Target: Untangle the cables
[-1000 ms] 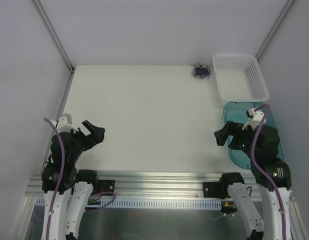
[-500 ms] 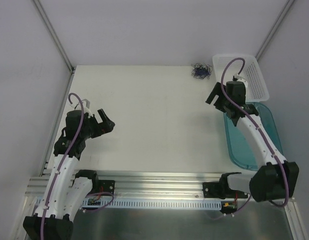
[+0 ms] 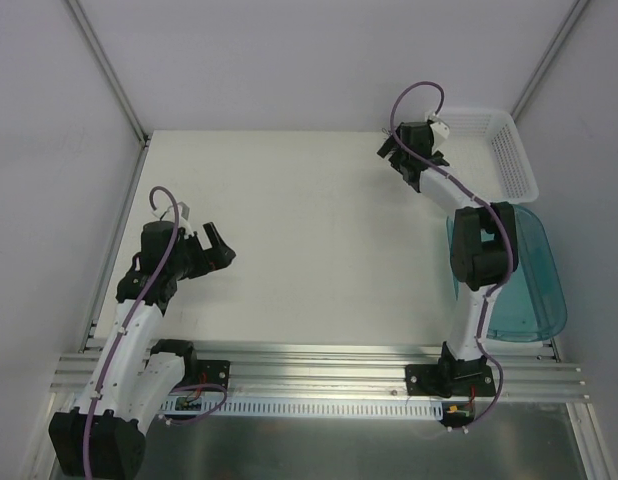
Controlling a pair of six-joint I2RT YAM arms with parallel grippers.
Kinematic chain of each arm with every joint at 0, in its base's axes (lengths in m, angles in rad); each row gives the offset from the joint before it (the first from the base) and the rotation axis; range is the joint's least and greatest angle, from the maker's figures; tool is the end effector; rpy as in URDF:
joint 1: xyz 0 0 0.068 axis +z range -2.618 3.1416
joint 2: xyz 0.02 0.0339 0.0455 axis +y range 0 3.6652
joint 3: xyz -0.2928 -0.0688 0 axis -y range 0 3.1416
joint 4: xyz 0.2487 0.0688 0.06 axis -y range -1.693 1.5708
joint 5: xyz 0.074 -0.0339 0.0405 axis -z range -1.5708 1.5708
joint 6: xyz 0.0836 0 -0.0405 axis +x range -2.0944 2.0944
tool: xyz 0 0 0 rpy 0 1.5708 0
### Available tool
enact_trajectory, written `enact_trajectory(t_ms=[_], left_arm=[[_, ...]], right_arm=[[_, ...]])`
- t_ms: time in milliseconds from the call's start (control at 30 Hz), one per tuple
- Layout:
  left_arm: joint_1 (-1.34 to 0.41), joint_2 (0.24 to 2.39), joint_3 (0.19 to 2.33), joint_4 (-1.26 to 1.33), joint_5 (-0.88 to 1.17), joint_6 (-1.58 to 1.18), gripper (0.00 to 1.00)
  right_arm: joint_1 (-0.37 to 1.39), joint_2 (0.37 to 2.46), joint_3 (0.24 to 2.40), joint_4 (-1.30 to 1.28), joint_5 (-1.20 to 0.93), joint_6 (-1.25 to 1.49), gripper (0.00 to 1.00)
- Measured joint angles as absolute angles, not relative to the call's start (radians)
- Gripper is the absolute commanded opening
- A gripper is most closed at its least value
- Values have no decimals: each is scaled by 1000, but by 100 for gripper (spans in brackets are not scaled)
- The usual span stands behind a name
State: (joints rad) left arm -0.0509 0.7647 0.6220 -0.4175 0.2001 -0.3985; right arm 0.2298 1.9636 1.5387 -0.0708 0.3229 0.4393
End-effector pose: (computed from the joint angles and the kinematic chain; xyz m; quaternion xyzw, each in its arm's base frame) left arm 0.1944 -0.0265 0.2574 -0.1029 0.8659 -0.1925 0.4501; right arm 0.5106 0.0922 0.2632 0.1705 0.8345 0.0355 0.5227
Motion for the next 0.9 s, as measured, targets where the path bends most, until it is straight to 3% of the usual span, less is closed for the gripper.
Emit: enact_trajectory(t_ms=[467, 900], left_arm=[[-51, 818, 622, -402, 234, -382, 99], [-51, 839, 622, -401, 239, -376, 99]], right_arm=[[230, 2350, 1795, 193, 455, 499, 89], [226, 2577, 2003, 287, 569, 572, 84]])
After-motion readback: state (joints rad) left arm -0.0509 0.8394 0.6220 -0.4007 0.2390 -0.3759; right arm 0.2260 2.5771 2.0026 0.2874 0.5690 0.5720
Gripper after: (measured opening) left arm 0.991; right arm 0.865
